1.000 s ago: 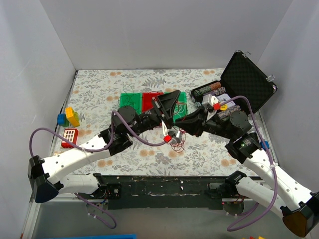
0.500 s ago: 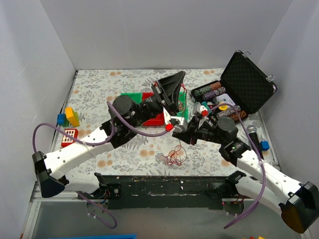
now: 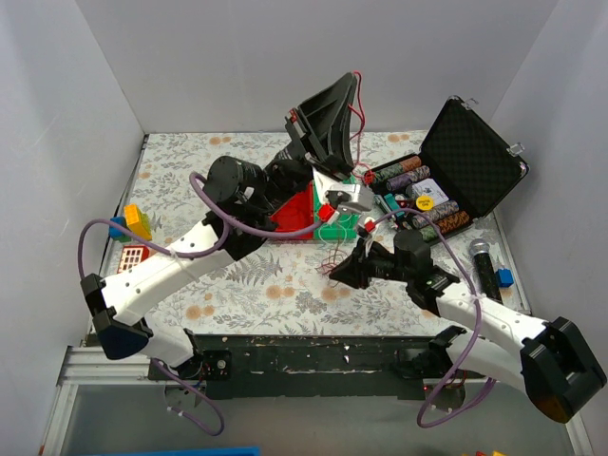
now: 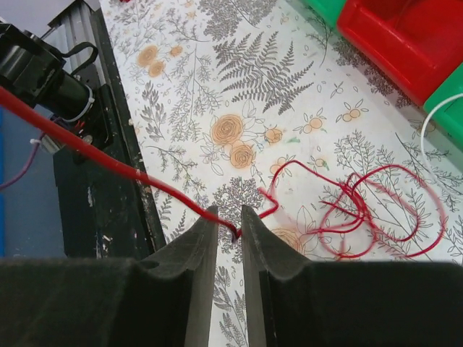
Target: Untangle the cables
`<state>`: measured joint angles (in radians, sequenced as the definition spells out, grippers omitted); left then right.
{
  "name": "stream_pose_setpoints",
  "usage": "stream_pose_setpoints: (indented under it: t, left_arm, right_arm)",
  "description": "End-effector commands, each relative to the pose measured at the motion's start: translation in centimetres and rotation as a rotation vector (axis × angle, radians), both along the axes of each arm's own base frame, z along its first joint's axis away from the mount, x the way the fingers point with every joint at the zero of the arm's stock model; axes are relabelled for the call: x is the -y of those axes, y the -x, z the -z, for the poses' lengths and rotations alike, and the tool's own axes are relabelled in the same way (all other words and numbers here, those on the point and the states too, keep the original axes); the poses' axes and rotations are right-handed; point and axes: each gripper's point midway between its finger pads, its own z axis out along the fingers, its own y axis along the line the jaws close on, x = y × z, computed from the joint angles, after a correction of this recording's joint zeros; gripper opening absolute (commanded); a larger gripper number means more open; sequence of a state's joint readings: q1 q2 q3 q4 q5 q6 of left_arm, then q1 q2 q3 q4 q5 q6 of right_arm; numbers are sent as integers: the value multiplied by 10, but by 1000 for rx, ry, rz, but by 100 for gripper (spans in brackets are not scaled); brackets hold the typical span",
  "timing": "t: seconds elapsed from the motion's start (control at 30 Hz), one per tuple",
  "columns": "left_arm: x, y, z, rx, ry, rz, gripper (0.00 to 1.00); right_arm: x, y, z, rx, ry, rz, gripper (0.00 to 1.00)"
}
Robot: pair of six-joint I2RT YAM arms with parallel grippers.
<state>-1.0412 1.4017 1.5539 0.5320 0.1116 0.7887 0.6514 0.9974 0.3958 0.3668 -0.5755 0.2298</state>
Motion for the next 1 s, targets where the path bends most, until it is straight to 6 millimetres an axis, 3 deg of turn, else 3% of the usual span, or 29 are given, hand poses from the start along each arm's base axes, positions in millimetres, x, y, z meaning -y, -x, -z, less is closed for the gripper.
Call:
stream_pose_setpoints:
  t: [0.0,0.37,0.43,0.5,0.63,0.8,0.97]
  left_arm:
    - [-33,17,-56,99,152,-32,0]
    - [-37,20,-90,200,223,-87,0]
    - [-38,16,-95,184,241,-101,0]
    - [-34,3,-88,124,222,-116,0]
    - [-42,-41,-49,-89,220,-163,0]
    - [-52,-91,32,-356,187,-198,0]
    - [-75,-117,90,-499,207,-190,0]
  right_arm:
    - [-2,-4,8,10,8,17,28]
    - [6,-5,43,-62,76,72,32]
    - [7,-7,45,-70,89,82,34]
    - [7,-9,43,-64,89,89,36]
    - [13,-17,29,-13,63,159,36]
    - [24,-25,10,41,12,253,35]
    - [32,-33,6,60,11,328,32]
